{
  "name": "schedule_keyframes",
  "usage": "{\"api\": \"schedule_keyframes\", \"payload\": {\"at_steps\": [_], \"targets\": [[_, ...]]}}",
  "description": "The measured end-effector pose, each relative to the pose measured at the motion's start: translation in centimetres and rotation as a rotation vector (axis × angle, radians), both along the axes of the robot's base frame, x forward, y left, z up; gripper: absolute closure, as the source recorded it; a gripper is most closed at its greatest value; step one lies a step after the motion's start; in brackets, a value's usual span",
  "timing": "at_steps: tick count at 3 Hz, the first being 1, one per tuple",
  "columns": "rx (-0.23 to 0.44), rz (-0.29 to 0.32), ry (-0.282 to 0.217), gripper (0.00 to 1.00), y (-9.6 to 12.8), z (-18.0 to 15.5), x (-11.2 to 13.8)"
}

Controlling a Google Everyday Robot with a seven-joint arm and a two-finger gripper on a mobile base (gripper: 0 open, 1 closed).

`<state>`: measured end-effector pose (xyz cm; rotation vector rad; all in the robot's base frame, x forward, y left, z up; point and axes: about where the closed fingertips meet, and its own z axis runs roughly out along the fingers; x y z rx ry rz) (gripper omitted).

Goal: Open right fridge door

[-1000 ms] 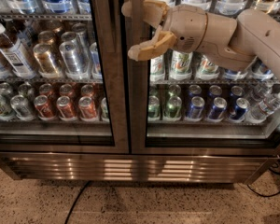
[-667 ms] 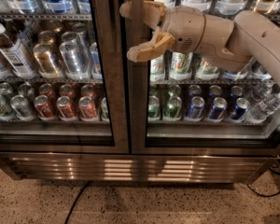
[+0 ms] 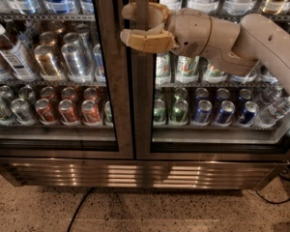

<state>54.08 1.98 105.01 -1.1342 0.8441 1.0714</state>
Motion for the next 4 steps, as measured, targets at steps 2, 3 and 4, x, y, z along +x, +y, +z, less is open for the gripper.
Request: {"api": "schedule_keyframes", "payload": {"at_steps": [2, 3, 4], "targets": [[0.004, 0.000, -0.001, 0.89, -0.28, -0.02, 0.32], [0.028, 0.004, -0.019, 1.00, -0.36, 0.26, -0.42], [0.029, 0.004, -0.020, 1.00, -0.36, 0.26, -0.43]]}}
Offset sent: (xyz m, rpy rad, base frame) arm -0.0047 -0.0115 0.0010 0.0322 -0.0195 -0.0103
